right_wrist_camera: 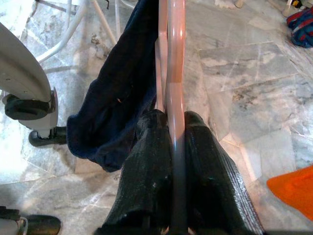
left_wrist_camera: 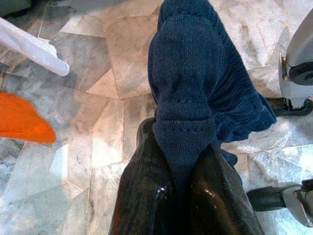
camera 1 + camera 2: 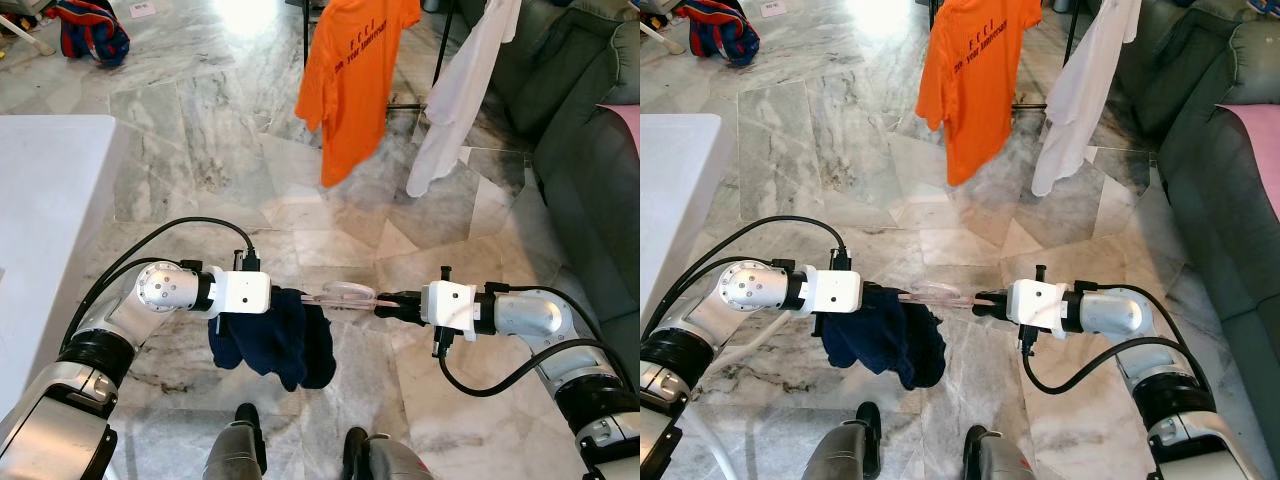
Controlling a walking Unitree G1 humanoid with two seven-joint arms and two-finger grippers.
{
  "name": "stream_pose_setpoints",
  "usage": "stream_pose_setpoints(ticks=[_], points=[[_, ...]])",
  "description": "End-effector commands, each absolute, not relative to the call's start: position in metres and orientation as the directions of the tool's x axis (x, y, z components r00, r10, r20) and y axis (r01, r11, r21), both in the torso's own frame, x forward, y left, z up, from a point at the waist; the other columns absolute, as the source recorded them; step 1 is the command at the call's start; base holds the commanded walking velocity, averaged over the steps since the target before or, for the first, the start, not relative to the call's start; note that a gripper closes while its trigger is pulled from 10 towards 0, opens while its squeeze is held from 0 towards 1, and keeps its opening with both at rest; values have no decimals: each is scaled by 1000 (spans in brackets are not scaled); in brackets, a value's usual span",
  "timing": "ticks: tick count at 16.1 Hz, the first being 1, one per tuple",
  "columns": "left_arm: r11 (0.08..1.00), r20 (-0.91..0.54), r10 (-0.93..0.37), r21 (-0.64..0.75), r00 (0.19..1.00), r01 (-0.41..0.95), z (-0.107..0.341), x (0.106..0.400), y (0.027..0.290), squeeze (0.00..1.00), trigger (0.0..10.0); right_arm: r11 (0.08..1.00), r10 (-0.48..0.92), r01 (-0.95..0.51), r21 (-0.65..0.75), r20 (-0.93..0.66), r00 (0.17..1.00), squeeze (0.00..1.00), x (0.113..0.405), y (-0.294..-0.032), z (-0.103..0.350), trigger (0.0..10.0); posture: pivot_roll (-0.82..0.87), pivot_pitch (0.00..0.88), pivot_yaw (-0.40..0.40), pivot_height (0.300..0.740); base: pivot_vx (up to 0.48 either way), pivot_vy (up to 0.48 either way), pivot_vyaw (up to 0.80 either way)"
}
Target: Hang hanger
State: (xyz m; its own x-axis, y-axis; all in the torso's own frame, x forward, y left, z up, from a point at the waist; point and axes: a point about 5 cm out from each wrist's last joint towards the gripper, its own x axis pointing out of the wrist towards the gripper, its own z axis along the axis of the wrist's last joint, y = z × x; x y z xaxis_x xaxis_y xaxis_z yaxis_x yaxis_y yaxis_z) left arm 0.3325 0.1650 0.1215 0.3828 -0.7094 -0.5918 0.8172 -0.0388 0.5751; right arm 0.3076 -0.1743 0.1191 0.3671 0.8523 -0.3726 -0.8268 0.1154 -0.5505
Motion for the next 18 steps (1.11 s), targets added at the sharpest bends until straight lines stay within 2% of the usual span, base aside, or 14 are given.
stream_pose_setpoints(ticks=[1, 2, 4, 7, 9, 11, 12, 13, 15, 18], points=[[-55, -623, -692, 550, 365, 834, 116, 331, 167, 0, 0, 118, 864, -820, -561, -348, 363, 0, 308, -170, 121, 10000, 41, 287, -8, 740, 0, 0, 0], [-48, -624, -688, 549, 372, 834, 115, 331, 168, 0, 0, 127, 865, -830, -543, -350, 361, 1000, 308, -170, 120, 10000, 41, 285, -9, 740, 0, 0, 0], [-42, -624, -686, 548, 374, 836, 115, 331, 169, 0, 0, 138, 866, -847, -514, -351, 355, 1000, 309, -171, 120, 10000, 43, 281, -10, 740, 0, 0, 0], [-29, -643, -666, 529, 378, 848, 112, 331, 176, 0, 0, 86, 861, -880, -468, -409, 302, 1000, 307, -173, 119, 10000, 46, 276, -11, 740, 0, 0, 0], [-10, -639, -661, 532, 393, 847, 112, 331, 179, 0, 0, 83, 858, -878, -471, -414, 303, 1000, 307, -174, 120, 10000, 46, 276, -12, 740, 0, 0, 0], [112, -608, -630, 546, 484, 831, 107, 335, 190, 0, 0, 78, 846, -872, -483, -431, 314, 1000, 307, -179, 126, 10000, 46, 277, -14, 740, 0, 0, 0], [177, -598, -595, 554, 537, 813, 104, 336, 198, 0, 0, 84, 840, -860, -504, -429, 333, 1000, 308, -181, 130, 10000, 45, 277, -15, 740, 0, 0, 0], [204, -591, -586, 554, 554, 807, 104, 337, 201, 0, 0, 89, 839, -855, -511, -424, 341, 1000, 309, -182, 133, 10000, 43, 277, -16, 740, 0, 0, 0], [254, -587, -547, 563, 597, 786, 102, 337, 213, 0, 0, 165, 831, -812, -560, -365, 420, 1000, 314, -189, 149, 10000, 35, 280, -17, 740, 0, 0, 0], [264, -594, -517, 574, 616, 775, 101, 336, 221, 0, 0, 255, 809, -773, -580, -309, 499, 1000, 318, -195, 160, 10000, 30, 280, -16, 740, 0, 0, 0]])
